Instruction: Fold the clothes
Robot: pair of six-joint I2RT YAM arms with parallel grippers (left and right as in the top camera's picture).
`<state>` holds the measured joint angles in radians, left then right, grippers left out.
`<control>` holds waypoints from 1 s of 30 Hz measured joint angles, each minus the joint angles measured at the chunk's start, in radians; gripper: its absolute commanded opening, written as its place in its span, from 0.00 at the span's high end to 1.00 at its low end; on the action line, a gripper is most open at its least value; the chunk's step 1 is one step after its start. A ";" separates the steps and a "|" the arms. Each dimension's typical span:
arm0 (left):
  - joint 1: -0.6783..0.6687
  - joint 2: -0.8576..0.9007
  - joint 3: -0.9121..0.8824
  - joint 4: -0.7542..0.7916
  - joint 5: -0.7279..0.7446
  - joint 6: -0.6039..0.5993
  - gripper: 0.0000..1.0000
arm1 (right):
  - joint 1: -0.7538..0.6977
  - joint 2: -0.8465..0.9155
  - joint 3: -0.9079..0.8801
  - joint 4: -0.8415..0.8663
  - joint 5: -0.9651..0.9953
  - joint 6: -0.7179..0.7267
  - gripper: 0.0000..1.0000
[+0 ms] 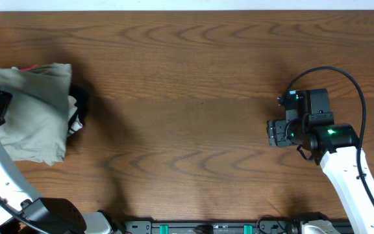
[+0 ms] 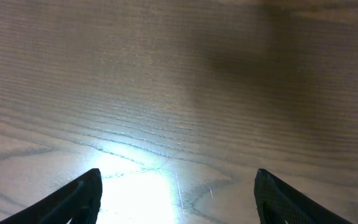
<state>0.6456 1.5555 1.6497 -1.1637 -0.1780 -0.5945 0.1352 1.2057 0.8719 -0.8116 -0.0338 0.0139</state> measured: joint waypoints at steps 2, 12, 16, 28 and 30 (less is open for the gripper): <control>-0.003 0.000 0.000 0.021 0.046 0.004 0.09 | 0.000 0.000 0.000 0.000 0.000 0.000 0.23; -0.082 0.000 0.000 0.073 0.201 0.106 0.07 | 0.000 0.000 0.000 -0.002 0.000 0.000 0.22; -0.145 0.000 0.000 0.121 0.320 0.216 0.05 | 0.000 0.000 0.000 -0.003 0.000 0.000 0.18; -0.554 0.000 0.000 0.155 0.463 0.498 0.02 | -0.002 0.000 0.000 0.090 -0.067 -0.002 0.01; -0.610 0.000 0.000 0.155 0.463 0.516 0.02 | -0.006 0.000 0.001 0.135 -0.072 0.004 0.01</control>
<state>0.0360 1.5555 1.6497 -1.0084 0.2855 -0.0784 0.1291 1.2057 0.8726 -0.6769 -0.1062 0.0181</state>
